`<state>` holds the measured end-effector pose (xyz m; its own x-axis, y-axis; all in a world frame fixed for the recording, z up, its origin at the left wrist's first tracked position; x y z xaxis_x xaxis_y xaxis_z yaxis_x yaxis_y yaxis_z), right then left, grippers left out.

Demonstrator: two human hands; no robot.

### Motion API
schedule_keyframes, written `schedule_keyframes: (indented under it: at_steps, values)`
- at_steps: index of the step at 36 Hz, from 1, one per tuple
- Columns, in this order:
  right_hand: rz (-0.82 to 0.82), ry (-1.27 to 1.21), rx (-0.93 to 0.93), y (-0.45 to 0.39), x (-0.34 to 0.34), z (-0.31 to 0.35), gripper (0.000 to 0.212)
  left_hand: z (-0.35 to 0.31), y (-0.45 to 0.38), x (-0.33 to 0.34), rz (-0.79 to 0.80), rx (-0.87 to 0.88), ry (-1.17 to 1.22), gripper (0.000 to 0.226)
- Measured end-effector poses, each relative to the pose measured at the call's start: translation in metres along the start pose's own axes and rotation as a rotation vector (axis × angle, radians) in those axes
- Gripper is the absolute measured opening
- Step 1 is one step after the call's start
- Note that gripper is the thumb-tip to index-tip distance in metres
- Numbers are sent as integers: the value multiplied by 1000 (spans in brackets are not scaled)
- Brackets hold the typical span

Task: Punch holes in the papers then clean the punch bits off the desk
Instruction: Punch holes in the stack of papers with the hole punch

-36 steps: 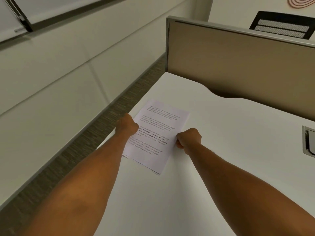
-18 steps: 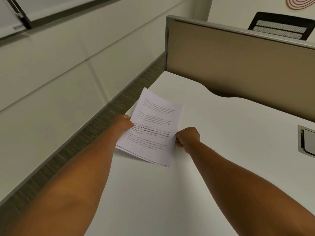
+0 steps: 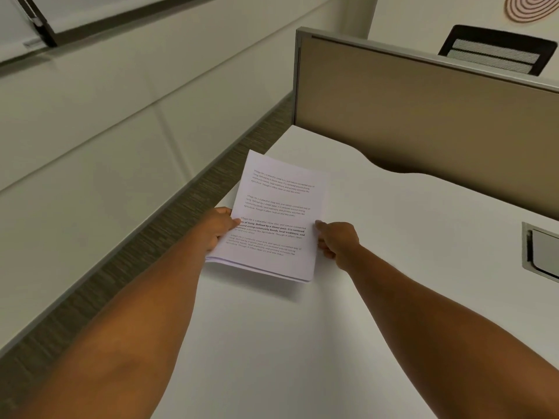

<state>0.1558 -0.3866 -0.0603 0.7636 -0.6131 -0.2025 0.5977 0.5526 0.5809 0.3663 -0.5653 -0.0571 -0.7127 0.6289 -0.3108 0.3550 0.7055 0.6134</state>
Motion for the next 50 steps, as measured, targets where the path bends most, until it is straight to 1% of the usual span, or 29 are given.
schedule_keyframes:
  at_steps: [2,5,8,12,15,18,22,28,30,32,34,40,50]
  values:
    - [9,-37,7,2,-5,0,26,-2,4,5,23,14,6,10]
    - [20,-105,6,7,-15,-2,24,-8,11,14,64,32,9,6]
    - [15,-119,-9,11,-30,-9,24,-16,19,28,111,50,8,7]
    - [-27,-121,-40,21,-56,-17,17,-24,31,51,158,92,-19,9]
    - [-63,-132,-51,31,-76,-26,16,-30,41,70,203,130,-34,10]
    - [-97,-151,-67,41,-96,-36,8,-35,51,91,237,160,-52,16]
    - [-154,-193,-77,56,-122,-48,13,-42,62,119,281,213,-102,27]
    - [-259,-247,-74,77,-167,-70,18,-55,84,168,329,259,-133,27]
    - [-286,-251,-75,84,-182,-76,13,-58,89,187,332,271,-161,27]
    - [-302,-267,-74,92,-198,-84,11,-62,92,206,322,293,-191,26]
    - [-306,-296,-62,102,-213,-92,14,-65,96,225,309,324,-216,25]
    - [-261,-404,-36,130,-258,-119,20,-68,115,281,320,379,-304,26]
    - [-364,-489,-7,163,-330,-171,17,-71,148,372,393,419,-403,26]
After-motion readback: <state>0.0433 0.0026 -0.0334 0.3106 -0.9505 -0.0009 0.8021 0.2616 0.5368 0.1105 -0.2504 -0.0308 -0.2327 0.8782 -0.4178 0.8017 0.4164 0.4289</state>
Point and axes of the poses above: each hand's wrist, its own y-axis away from the middle knuckle, its own x-axis out of the palm, z = x × y, the point moved 2 cm from there along -y, towards the middle knuckle, and after that the axes turned 5 degrees about z, right-handed, at the moved point
